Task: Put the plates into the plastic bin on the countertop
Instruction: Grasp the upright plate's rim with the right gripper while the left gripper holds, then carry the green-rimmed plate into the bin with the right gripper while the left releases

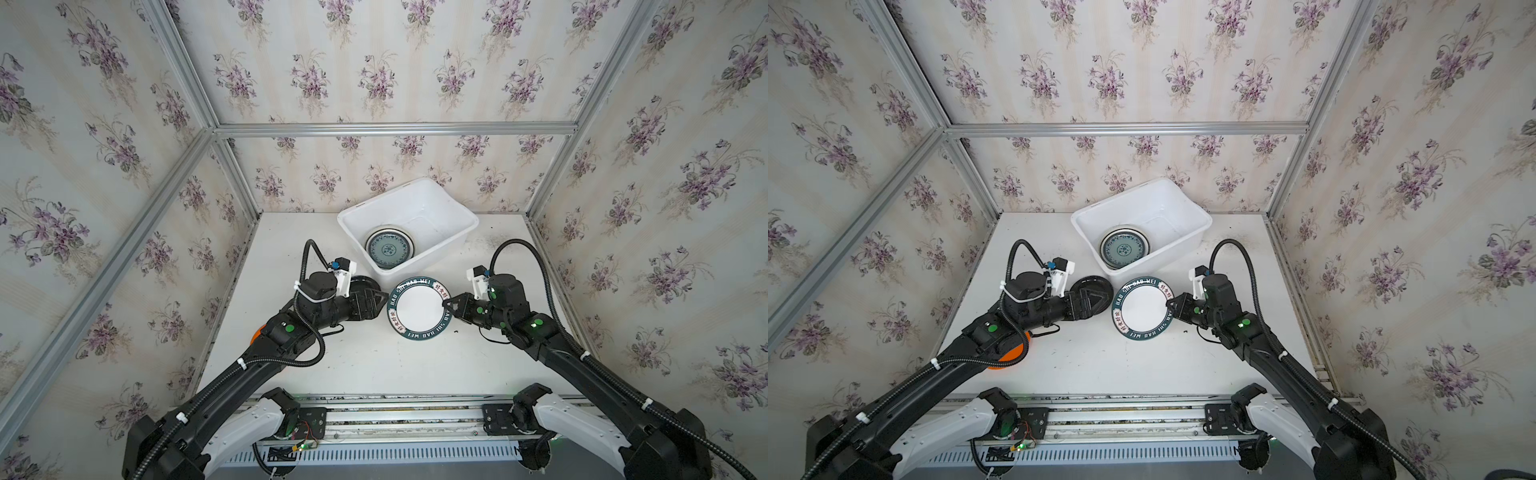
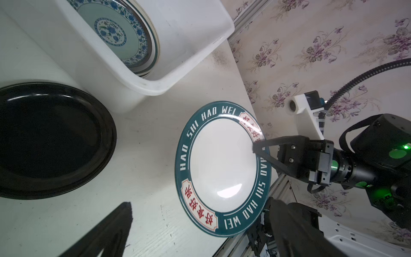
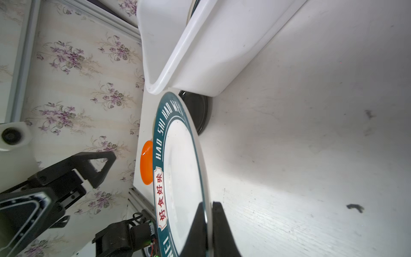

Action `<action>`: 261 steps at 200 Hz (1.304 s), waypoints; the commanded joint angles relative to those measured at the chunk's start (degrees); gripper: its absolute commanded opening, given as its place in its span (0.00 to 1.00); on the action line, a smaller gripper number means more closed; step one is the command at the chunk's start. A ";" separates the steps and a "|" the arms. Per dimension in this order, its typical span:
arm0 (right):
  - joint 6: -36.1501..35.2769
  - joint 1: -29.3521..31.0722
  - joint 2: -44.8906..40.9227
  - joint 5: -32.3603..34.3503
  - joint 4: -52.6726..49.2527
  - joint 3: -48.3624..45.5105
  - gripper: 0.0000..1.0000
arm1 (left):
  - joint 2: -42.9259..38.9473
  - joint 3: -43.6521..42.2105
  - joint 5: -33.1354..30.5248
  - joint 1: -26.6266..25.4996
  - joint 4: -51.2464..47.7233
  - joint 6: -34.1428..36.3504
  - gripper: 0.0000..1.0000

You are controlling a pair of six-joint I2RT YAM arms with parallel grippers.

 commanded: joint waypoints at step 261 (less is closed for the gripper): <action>-8.11 -3.64 64.01 8.84 1.81 60.09 0.00 | -1.59 -0.54 -12.96 8.84 -8.58 10.93 0.99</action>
